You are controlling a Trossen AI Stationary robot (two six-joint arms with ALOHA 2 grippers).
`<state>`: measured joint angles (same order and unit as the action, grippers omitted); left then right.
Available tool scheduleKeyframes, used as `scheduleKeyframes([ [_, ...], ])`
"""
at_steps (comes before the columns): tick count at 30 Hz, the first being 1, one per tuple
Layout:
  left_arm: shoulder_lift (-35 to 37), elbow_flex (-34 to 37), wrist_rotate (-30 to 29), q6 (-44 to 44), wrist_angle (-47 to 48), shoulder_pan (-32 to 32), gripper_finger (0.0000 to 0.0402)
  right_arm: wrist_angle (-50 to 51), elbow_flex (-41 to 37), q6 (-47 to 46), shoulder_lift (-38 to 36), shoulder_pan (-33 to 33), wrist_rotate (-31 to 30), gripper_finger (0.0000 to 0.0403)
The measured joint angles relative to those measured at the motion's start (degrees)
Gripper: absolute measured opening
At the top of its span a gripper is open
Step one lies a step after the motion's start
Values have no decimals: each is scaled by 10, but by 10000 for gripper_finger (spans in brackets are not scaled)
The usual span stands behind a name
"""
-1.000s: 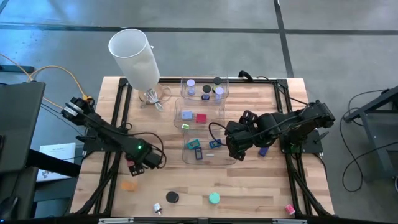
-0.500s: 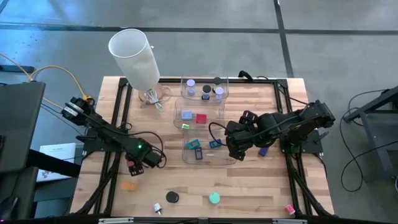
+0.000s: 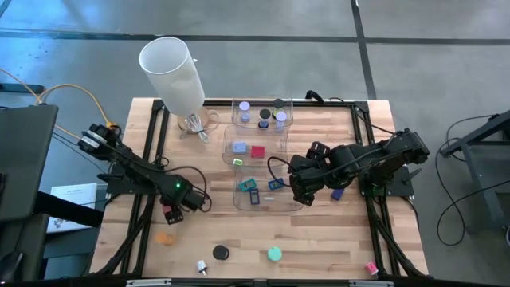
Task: Pick & Place Office items
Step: Put the red charger adapter into the middle transparent bin
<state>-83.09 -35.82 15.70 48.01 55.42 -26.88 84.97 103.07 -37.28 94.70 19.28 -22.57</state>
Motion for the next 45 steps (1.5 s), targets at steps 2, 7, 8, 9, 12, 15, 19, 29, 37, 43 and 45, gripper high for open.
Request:
scheduleKeyframes([
  [2, 1, 12, 19, -8, -19, 0, 340, -1, 0, 0, 0, 0, 0, 322],
  [7, 1, 17, 19, -13, -35, 0, 312, -4, 0, 0, 0, 0, 0, 322],
  [8, 0, 17, 20, -13, -36, 2, 303, -4, 0, 0, 0, 0, 0, 322],
  [9, 0, 17, 20, -13, -37, 4, 294, -4, 0, 0, 0, 0, 0, 322],
  [12, 0, 18, 24, -16, -38, 4, 260, -4, 0, 0, 0, 0, 0, 322],
  [15, 0, 18, 26, -20, -38, 5, 222, -4, 0, 0, 0, 0, 0, 322],
  [19, 0, 18, 24, -21, -38, 5, 204, -4, 0, 0, 0, 0, 0, 322],
  [29, -2, -16, 17, -39, -12, 8, 204, -4, 0, 0, 0, 0, 0, 322],
  [37, 14, -114, -23, -82, 109, 36, 204, -4, 0, -4, 0, 4, 0, 322],
  [43, 13, -232, -92, -137, 206, 69, 204, -3, 0, -10, 0, 24, 0, 322],
  [45, 13, -276, -123, -158, 222, 77, 204, -3, 0, -18, 0, 34, 0, 322],
])
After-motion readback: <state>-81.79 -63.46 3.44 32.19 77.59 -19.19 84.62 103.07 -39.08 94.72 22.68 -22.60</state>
